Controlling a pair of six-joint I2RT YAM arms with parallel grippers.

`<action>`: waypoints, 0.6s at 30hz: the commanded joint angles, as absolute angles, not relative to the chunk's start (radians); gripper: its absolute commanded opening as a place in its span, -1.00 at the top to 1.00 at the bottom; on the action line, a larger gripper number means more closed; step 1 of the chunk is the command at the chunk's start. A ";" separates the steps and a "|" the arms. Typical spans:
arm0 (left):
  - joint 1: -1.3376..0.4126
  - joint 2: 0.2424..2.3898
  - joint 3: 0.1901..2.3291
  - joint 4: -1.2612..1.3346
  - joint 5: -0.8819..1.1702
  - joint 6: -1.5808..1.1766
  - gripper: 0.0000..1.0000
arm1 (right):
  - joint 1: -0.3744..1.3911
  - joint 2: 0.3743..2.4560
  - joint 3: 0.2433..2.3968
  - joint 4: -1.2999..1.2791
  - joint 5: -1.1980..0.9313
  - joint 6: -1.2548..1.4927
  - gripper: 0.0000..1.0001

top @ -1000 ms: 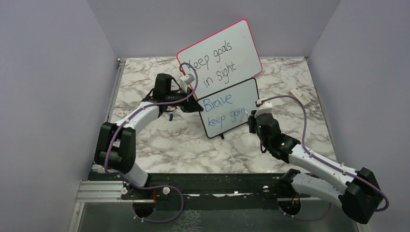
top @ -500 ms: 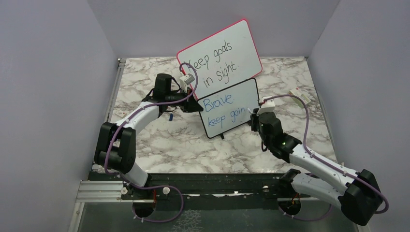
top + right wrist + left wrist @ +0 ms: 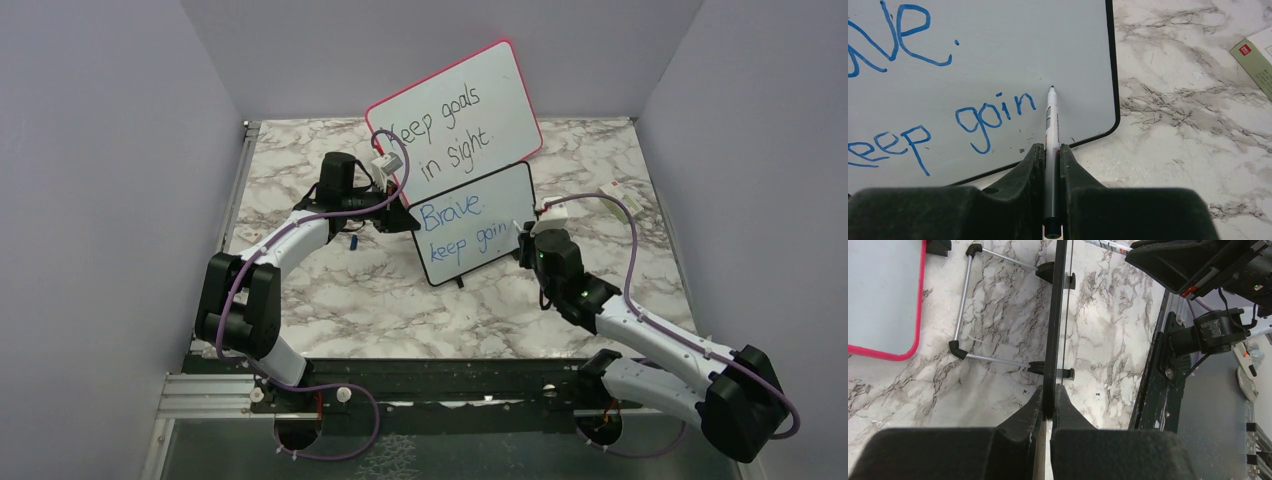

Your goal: Write a sentence on the whiteboard

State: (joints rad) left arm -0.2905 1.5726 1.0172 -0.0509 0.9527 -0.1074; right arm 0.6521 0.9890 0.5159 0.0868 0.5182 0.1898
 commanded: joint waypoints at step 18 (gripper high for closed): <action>-0.301 1.589 1.020 -0.112 0.911 -0.065 1.00 | 0.643 0.978 0.530 0.162 0.441 0.172 0.99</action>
State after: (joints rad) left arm -0.2905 1.5726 1.0176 -0.0513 0.9527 -0.1074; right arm 0.6468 0.9932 0.5159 0.1101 0.4820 0.1783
